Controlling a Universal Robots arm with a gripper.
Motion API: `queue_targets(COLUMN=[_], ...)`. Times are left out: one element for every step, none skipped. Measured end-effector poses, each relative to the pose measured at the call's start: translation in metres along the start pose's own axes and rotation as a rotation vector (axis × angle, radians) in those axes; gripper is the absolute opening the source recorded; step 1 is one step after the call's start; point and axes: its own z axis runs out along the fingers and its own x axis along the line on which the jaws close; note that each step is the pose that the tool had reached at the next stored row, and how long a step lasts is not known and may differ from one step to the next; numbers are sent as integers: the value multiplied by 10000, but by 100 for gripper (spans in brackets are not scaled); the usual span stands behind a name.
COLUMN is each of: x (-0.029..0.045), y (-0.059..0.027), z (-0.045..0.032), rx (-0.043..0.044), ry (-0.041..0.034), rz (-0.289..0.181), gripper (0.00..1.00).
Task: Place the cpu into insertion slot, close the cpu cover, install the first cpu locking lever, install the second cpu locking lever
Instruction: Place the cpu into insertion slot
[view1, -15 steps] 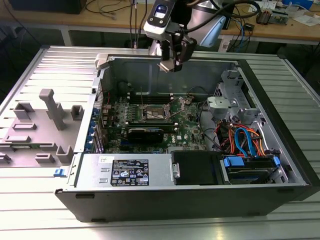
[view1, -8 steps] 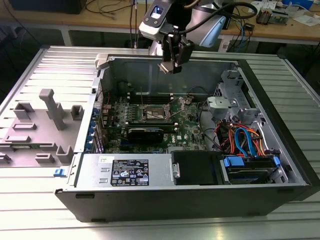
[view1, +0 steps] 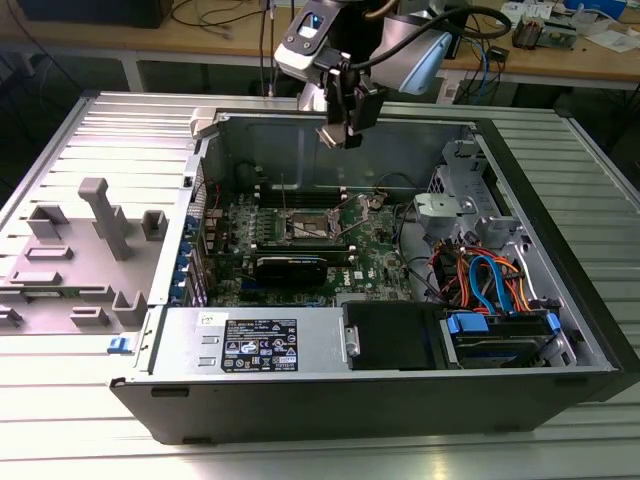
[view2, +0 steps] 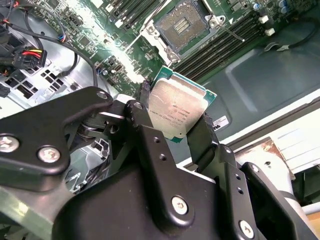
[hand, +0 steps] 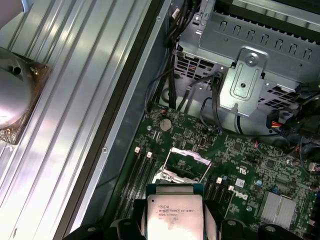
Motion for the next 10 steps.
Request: queue_targets(x=[1,4,7,12,15,20,23,26,26,27], y=[-3,-10,-18,-31,-41,-53,-60,-69,-69,-72], z=[1,2,3,3,4,4,4,5,5,4], rx=[0,0,-1,-1,-2,-1,-1,-1,-1,0], ry=[0,1,1,0,0,1,0,-1,0,0], rz=[2,4,7,11,12,13,15,17,16,17], gripper=[54,54,54,54,54,54,54,54,54,54])
